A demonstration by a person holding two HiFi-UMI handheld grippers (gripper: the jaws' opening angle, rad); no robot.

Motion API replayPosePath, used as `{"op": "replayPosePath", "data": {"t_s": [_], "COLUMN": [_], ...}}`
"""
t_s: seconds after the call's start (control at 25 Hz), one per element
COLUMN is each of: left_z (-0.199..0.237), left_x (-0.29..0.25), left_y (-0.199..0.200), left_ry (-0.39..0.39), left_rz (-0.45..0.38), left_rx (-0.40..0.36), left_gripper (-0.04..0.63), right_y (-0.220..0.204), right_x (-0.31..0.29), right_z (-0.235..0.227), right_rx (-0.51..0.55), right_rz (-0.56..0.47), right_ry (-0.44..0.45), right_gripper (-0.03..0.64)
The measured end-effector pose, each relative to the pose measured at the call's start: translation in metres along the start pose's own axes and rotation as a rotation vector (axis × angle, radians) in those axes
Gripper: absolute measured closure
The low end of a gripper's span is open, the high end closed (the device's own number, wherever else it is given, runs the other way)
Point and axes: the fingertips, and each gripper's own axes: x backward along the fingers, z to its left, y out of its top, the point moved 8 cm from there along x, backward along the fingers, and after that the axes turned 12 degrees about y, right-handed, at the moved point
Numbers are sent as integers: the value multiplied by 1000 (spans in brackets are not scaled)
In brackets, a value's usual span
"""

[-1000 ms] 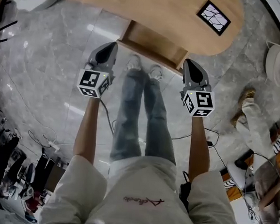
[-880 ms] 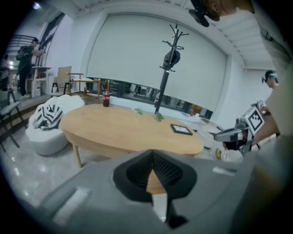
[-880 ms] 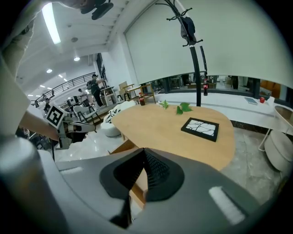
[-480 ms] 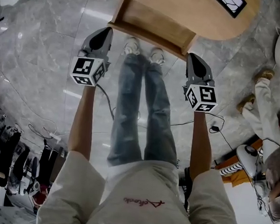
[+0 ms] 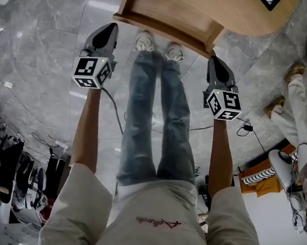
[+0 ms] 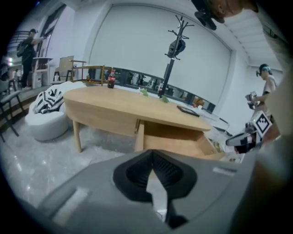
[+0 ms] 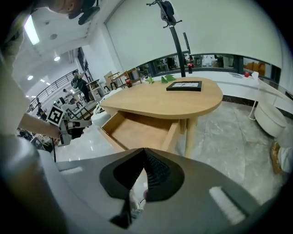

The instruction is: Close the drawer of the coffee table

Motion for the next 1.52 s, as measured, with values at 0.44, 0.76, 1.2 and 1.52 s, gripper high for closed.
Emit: {"op": "replayPosePath", "data": {"t_s": [0.44,0.76,1.2,1.52], "left_z": [17,20,8,-1], "left_x": [-9,-20,-51,-66], "left_y": [-11,-40,-66,-66], "left_ry": [24,43,-33,-61], "left_rz": [25,90,125,122], "left_rx": [-79,-38,-11,-10], "left_gripper": [595,595,446,403], "right_y": [-20,-52,-89,-90], "right_x": [1,-4,-41,-56], "right_z": [-12,-10,-26,-33], "right_rx": [-4,-106,-278,-332], "right_rz": [36,64,9,-22], "right_ry": [-59,-64,-39,-56], "right_gripper": [612,612,479,460]}}
